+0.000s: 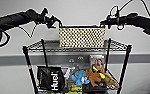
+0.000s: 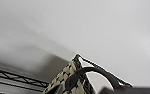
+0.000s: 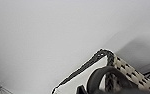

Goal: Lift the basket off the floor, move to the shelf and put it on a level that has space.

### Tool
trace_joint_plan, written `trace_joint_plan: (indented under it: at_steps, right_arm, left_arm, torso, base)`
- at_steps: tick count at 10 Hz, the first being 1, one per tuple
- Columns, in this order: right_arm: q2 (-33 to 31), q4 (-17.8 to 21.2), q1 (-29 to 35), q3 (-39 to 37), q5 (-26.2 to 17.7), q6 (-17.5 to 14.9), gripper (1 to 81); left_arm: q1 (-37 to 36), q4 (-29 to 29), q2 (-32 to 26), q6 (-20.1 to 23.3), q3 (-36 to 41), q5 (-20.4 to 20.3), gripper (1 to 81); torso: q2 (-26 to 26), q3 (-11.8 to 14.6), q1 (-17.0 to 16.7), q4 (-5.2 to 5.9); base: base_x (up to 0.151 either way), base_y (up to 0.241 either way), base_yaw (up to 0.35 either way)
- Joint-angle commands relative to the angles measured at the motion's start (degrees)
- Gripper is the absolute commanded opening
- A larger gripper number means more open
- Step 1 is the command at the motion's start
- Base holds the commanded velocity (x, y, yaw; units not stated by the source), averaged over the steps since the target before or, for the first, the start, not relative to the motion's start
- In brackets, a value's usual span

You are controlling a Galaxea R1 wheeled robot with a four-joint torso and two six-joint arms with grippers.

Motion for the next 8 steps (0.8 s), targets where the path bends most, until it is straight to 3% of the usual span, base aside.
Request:
trace_joint_plan:
  at_steps: [1,3,4,8]
  right_arm:
    - [-0.6,1.4,10.7,1.2,-0.9,-1.5,1.0]
    - [-0.6,1.5,10.2,1.2,-0.6,-1.3,1.0]
    - [-0.8,1.5,10.1,1.1,-0.5,-1.3,81.1]
    - [-3.3,1.7,10.7,2.4,-1.8,-1.5,81.1]
  left_arm:
    - [-10.6,0.0,0.1,0.6,0.4,-0.2,81.1]
    - [-10.6,-0.4,0.0,0.5,0.4,-0.3,81.1]
    - [-10.6,-0.4,-0.1,0.6,0.4,-0.2,81.1]
    - [-11.1,-0.4,-4.2,0.5,4.5,-0.3,81.1]
  torso:
    - [0.0,0.0,0.0,0.00]
    - [0.0,0.0,0.0,0.00]
    - [0.0,0.0,0.0,0.00]
    - [0.0,0.0,0.0,0.00]
  base:
    - [0.000,0.000,0.000]
    - [0.000,0.000,0.000]
    - [0.000,0.000,0.000]
    - [0.000,0.000,0.000]
